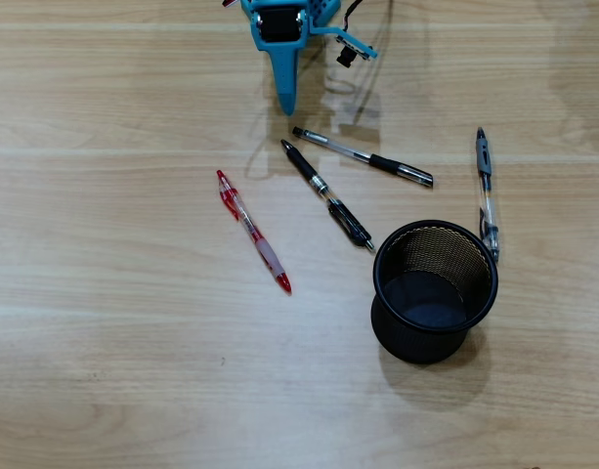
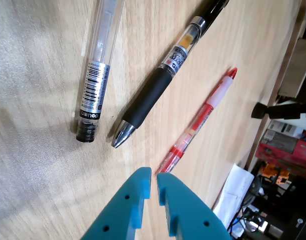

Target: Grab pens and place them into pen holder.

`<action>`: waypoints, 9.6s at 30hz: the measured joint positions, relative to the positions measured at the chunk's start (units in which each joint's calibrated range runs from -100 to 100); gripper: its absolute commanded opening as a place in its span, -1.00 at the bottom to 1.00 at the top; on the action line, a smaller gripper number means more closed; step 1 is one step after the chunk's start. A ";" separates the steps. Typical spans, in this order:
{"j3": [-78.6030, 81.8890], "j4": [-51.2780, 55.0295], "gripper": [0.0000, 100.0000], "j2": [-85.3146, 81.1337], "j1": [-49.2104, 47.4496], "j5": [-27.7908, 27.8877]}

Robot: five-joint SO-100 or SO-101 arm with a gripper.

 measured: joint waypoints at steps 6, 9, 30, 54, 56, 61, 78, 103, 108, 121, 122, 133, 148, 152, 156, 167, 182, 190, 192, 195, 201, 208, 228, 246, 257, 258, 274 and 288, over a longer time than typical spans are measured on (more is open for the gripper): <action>0.00 0.00 -0.95 0.00 0.72 0.00; 0.00 0.00 -0.95 0.08 2.26 0.00; -33.47 0.09 -0.95 30.45 2.62 -1.40; -73.15 15.14 -0.95 77.10 6.04 -32.88; -74.74 16.70 -0.95 81.09 7.49 -33.14; -84.07 18.08 -0.95 93.47 7.76 -33.14; -106.79 18.25 -0.60 117.56 7.94 -33.19; -119.40 23.18 -0.60 130.79 6.41 -33.71; -119.57 23.62 -0.61 133.33 6.31 -34.18; -119.93 27.08 -0.82 134.52 5.68 -34.23; -120.02 27.08 -0.85 134.52 5.59 -34.23; -120.20 27.42 -0.95 134.69 5.59 -34.23; -128.36 34.17 -0.95 126.04 6.86 -34.18; -128.63 36.42 -0.95 118.66 8.75 -34.18; -127.47 37.89 -0.95 111.11 10.01 -34.18; -117.44 35.81 -0.95 96.86 9.38 -34.34; -111.76 6.57 -0.95 91.26 -10.65 -46.23; -97.47 -20.85 -0.95 91.35 -18.40 -50.70; -94.72 -28.81 -0.95 92.62 -18.94 -51.12; -93.83 -42.39 -0.95 97.20 -20.30 -51.17; -93.56 -59.69 -0.95 106.11 -20.12 -51.22; -93.56 -63.58 -0.95 114.76 -18.31 -51.22; -93.03 -63.84 -0.67 120.87 -17.68 -53.97; -69.86 -45.93 -0.95 92.20 -11.91 -51.27; -69.86 -5.10 -0.95 74.13 -9.74 -43.43; -69.86 -2.60 -0.95 73.37 -9.74 -42.60; -70.40 14.19 -0.95 75.83 -10.55 -37.92; -88.33 14.19 -0.95 101.10 -11.91 -37.92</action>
